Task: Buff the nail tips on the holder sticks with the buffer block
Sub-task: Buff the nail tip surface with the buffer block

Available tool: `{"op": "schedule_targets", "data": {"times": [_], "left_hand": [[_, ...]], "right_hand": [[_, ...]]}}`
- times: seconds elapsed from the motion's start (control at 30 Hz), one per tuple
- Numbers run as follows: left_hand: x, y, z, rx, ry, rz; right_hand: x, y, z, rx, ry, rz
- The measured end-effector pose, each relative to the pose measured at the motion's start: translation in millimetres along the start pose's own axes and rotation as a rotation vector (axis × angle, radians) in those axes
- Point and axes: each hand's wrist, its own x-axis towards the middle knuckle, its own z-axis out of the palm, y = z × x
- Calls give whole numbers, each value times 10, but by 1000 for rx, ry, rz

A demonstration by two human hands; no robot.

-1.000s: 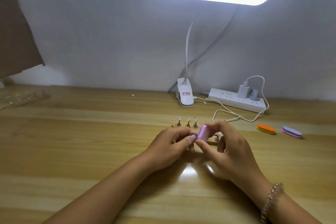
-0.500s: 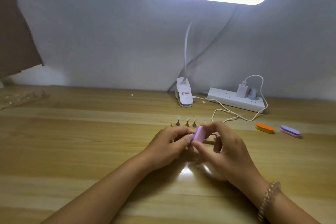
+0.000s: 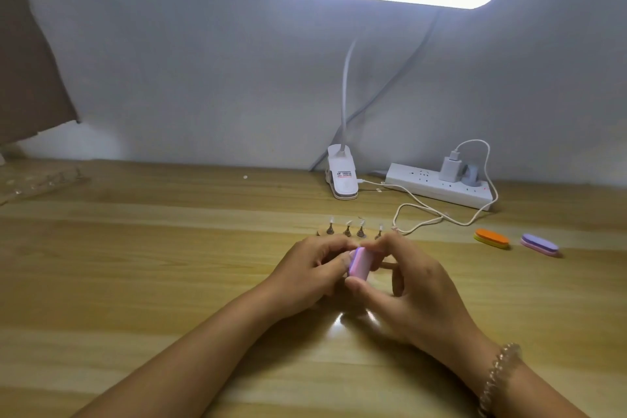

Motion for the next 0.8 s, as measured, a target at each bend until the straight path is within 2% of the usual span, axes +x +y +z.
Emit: {"op": "schedule_targets", "data": {"times": [0.1,0.27,0.4,0.53,0.67,0.8], "left_hand": [[1,16,-1,-14,-4,-9],[-16,22,-2,-8,-6,-3],[-14,37,5,-82,6,-38],[-13,2,1,-67,11,-44],[-5,-5,15,-80,11,-32],[3,-43,13,-95,-3,-41]], "right_hand": [[67,74,-41,55,107,121],[-7,12,1,-5,-17,29],[42,72,-42,14,74,137],[-19,-13,3,-57,-1,15],[38,45,-39,25,93,130],[-7,-15,8,-45,10,24]]}}
